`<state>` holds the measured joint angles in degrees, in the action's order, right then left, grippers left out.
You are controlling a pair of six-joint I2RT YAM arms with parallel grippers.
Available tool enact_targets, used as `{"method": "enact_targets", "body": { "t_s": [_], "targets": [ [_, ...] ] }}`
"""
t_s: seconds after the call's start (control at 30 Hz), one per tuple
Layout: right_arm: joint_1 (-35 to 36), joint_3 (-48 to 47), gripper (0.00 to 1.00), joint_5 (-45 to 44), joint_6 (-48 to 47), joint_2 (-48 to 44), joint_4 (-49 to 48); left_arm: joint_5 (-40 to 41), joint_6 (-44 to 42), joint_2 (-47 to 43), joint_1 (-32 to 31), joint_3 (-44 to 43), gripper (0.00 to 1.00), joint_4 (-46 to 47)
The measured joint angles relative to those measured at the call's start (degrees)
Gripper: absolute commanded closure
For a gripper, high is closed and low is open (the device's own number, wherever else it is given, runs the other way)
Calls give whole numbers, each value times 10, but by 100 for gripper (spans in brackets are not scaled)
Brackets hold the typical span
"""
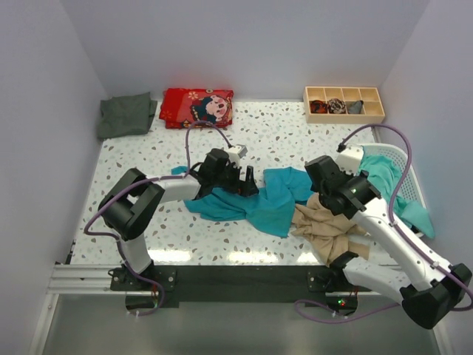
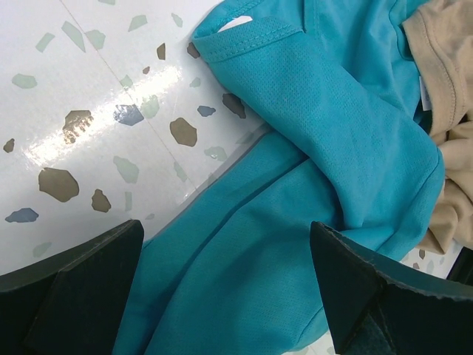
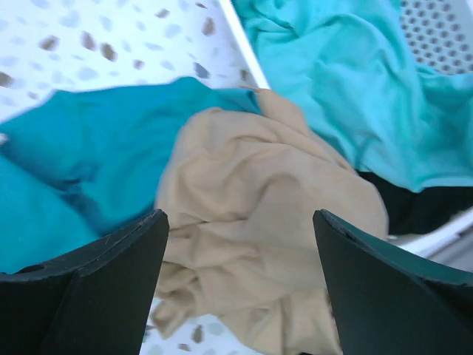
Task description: Fold and stack the t-shirts
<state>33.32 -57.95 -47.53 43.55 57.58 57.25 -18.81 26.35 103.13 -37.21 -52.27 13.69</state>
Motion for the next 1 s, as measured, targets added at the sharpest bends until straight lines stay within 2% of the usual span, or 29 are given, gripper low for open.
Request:
{"method": "enact_targets", "body": {
  "t_s": [0.13,0.37,0.57,0.7,0.73,0.83,0.87,0.93,0.97,1.0],
  "targets": [
    [-7,1,8,-33,24,29,69,-3,-2,1,0,-1,0,0],
    [-38,17,8,-38,31,49,111,-5,-8,1,0,-6,0,-7],
    [-66,18,14,-11,14,128,100,-5,-19,0,0,-10,0,-15],
    [-87,20,34,6,-4,145,88,-5,-22,0,0,-11,0,-26],
    [-92,21,44,9,-7,145,87,-5,-25,0,0,-11,0,-28],
    [-111,21,53,21,-22,152,78,-5,-32,0,0,-17,0,-36],
    [-115,21,65,24,-26,158,76,-5,-34,0,0,-19,0,-39],
    [-122,21,81,31,-32,175,72,-5,-37,0,0,-24,0,-45],
    [-124,21,99,36,-36,183,71,-5,-40,0,0,-27,0,-48],
    [-125,21,100,38,-41,188,70,-5,-44,0,0,-29,0,-51]
  ]
}}
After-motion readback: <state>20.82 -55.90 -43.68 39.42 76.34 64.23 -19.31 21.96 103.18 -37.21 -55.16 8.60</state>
